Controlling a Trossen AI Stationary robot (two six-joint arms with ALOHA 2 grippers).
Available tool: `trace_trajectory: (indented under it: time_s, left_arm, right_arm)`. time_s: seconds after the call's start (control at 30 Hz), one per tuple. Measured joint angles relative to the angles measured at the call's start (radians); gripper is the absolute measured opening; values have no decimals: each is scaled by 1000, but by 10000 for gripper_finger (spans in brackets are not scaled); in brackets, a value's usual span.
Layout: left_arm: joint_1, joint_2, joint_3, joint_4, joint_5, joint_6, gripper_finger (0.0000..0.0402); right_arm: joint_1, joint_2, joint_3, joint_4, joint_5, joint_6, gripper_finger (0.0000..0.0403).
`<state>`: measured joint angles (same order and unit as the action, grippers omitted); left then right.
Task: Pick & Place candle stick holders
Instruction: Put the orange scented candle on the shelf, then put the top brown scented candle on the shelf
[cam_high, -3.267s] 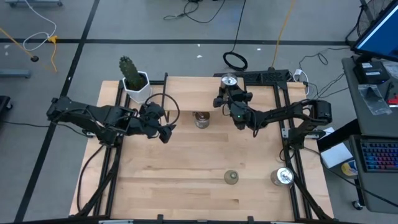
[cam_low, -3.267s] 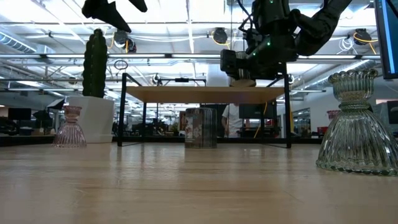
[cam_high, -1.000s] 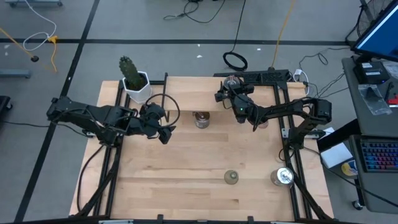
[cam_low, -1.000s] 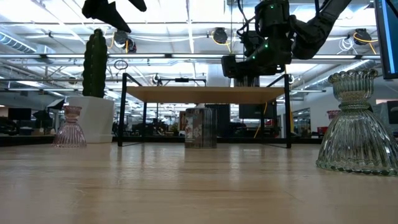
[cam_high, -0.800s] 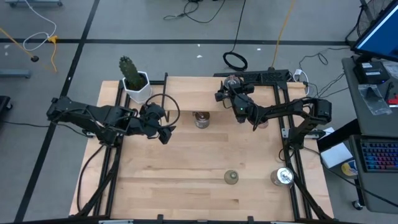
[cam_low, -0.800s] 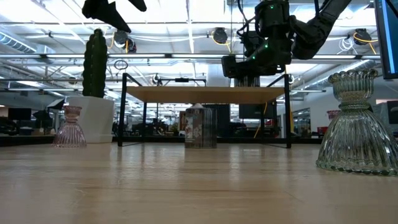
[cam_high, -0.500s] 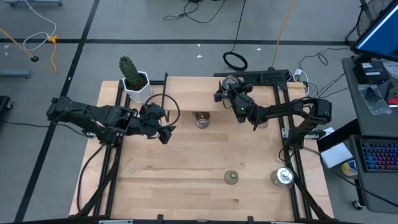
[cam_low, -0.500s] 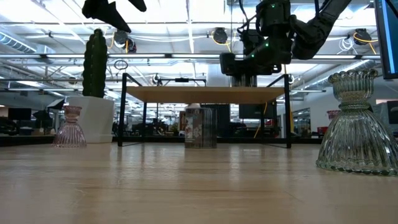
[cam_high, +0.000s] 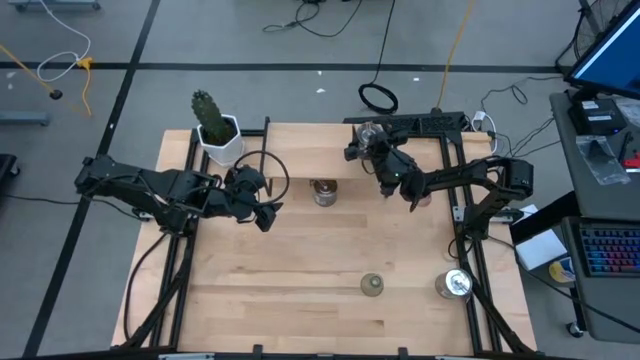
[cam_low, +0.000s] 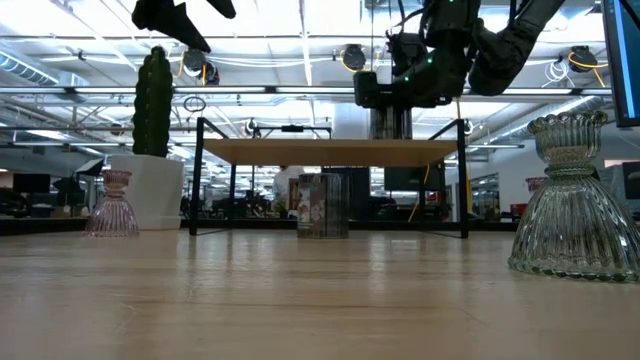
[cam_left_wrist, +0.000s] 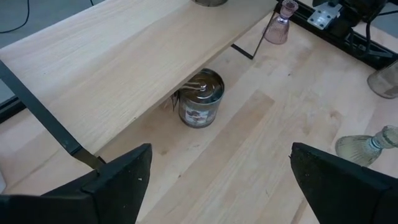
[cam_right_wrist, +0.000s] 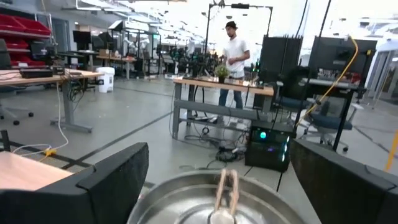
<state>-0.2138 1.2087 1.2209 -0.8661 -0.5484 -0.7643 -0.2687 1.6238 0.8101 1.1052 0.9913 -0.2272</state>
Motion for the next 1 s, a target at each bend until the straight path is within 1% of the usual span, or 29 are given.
trace_trajectory:
  time_s: [0.17,0.37,0.5,0.57,0.63,0.77,1.0]
  left_arm:
    - [0,0,0,0,0,1,370]
    - [-1,0,0,0,0,2,379]
    - [-8,0,0,0,0,1,383]
    - [-12,0,0,0,0,-1,381]
    - [-16,0,0,1,1,-1,378]
    - [-24,0,0,4,1,-3,373]
    - [-24,0,0,7,1,0,374]
  right_arm:
    - [0,0,0,118,5,-124,377]
    - [2,0,0,297,6,-316,377]
    - [27,-2,0,407,8,-434,377]
    - [49,-21,0,429,17,-490,377]
    - [75,-46,0,433,50,-532,374]
    - [144,-114,0,431,172,-640,361]
    - [311,-243,0,428,367,-792,324]
